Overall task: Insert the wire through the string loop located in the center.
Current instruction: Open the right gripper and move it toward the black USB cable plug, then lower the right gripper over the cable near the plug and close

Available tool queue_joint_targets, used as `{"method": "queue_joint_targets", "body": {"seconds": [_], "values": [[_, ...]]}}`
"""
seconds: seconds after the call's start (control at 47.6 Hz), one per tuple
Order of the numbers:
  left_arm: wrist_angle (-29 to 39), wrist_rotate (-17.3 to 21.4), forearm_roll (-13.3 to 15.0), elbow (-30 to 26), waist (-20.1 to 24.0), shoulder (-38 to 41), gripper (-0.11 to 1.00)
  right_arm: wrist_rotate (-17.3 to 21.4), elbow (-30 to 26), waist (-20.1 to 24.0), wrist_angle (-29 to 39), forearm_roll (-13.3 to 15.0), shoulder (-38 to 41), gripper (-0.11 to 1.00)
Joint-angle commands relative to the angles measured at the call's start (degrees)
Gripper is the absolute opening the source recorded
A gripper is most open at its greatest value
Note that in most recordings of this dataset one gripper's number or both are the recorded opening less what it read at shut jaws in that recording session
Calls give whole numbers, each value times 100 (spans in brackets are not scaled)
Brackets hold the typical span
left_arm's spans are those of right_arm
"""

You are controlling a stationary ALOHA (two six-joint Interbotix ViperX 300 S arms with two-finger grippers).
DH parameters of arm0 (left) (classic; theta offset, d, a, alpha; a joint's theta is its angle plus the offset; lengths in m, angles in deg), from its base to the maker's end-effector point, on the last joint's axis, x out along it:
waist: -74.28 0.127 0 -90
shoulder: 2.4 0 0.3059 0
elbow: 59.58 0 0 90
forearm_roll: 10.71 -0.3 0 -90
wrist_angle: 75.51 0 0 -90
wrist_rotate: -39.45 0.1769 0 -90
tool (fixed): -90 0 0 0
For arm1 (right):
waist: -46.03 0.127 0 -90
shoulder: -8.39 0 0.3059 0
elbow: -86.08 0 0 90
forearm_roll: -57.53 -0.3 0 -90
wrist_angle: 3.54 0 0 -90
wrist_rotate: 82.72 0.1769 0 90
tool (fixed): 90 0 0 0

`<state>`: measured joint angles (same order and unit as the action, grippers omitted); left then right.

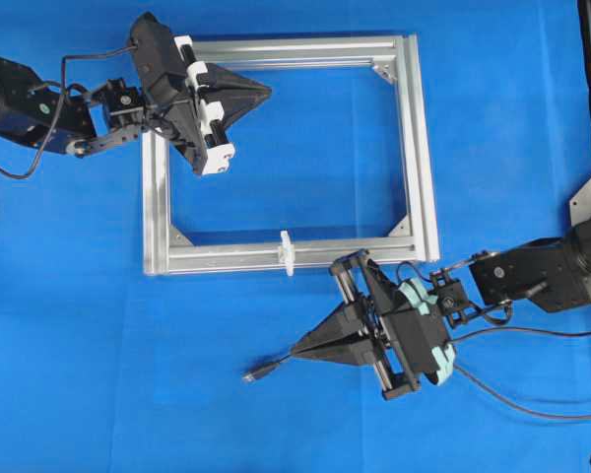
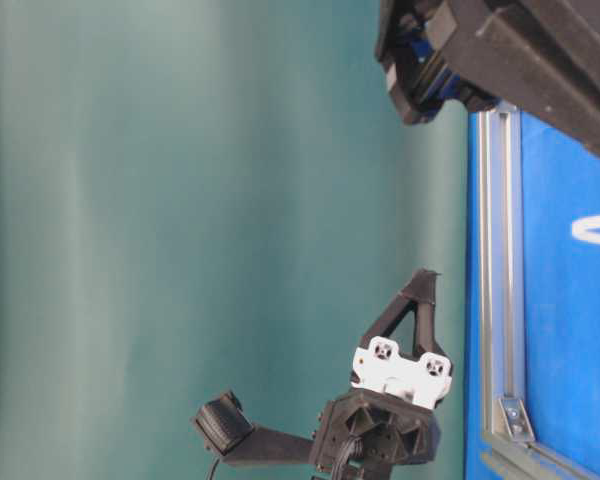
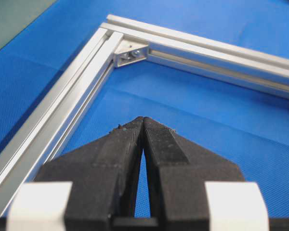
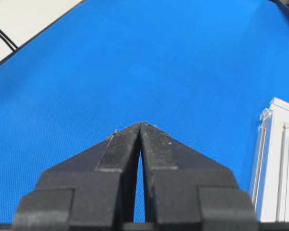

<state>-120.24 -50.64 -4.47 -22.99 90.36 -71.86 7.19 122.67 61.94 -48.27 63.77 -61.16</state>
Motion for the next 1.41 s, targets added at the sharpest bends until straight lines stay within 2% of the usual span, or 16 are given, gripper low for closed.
{"method": "queue_joint_targets", "body": {"seconds": [0.0,0.126,0.672,0.797,0.881,0.986,1.07,1.175,1.385], "values": [[-9,35,-132,-114,-26,-237,0,-44,-97,-9,-18,44,-272,0],[-9,35,-132,-132,-26,-237,0,-44,-79,-9,132,123,-316,-5],[79,35,-132,-97,-26,-246,0,343,-123,26,316,141,-316,-3],[79,44,-132,-97,-26,-246,0,378,-149,53,316,132,-316,13],[79,44,-132,-97,-18,-246,0,369,-158,70,343,141,-316,34],[79,44,-132,-88,-18,-246,0,369,-176,70,448,132,-316,67],[79,44,-132,-88,-18,-246,0,369,-185,70,492,114,-308,87],[79,53,-132,-88,-18,-246,0,369,-220,70,545,123,-290,80],[79,53,-132,-88,-9,-246,0,378,-316,70,782,105,-141,84]]}}
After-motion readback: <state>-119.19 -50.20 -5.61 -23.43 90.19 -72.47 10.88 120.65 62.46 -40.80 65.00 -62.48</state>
